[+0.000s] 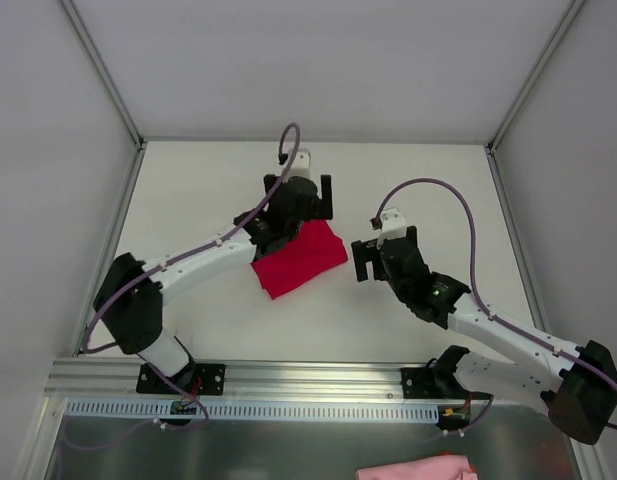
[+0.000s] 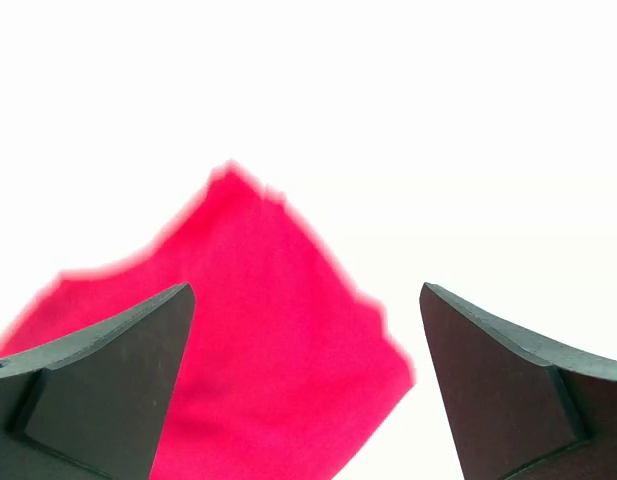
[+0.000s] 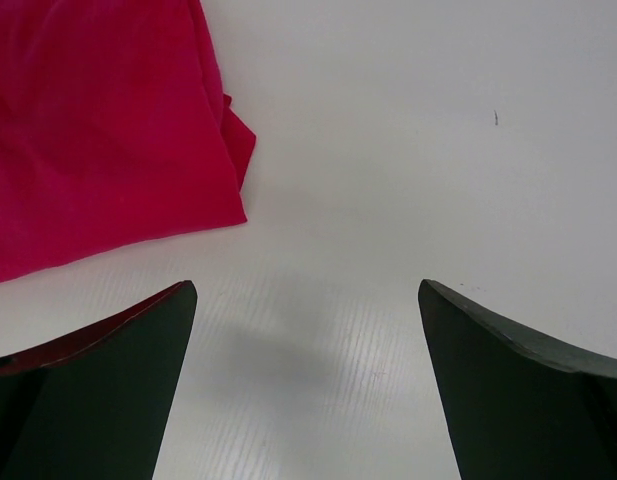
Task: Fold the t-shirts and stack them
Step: Smooth out wrinkles on the folded tshirt
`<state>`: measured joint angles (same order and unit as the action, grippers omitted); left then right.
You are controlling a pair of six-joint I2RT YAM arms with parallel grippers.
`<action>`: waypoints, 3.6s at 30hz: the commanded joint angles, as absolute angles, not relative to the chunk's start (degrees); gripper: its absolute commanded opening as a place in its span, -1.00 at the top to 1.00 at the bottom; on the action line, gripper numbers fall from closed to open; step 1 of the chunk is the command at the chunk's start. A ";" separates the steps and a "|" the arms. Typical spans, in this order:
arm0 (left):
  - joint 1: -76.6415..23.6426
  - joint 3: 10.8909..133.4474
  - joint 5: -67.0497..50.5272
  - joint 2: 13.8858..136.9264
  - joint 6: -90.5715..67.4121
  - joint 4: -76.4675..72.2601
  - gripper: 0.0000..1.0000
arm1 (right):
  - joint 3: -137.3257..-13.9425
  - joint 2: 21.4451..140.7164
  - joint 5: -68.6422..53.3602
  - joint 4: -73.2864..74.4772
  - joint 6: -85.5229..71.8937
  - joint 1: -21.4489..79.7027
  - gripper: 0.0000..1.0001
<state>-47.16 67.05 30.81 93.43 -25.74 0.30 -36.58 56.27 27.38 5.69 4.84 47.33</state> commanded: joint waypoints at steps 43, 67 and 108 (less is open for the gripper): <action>-33.58 78.13 14.41 111.27 -15.91 -3.60 -0.65 | -35.86 46.75 33.31 9.23 -2.99 45.18 -0.99; -32.61 80.95 12.57 115.57 -15.38 -1.06 -0.14 | -35.86 45.53 34.72 10.02 -2.81 45.18 -0.99; -29.97 97.14 28.05 123.33 -16.00 11.53 -0.86 | -35.60 46.31 31.91 8.35 2.11 48.69 -0.99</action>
<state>-31.22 96.71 23.88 124.68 -16.10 9.93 -35.00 46.87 31.92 10.48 0.73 47.94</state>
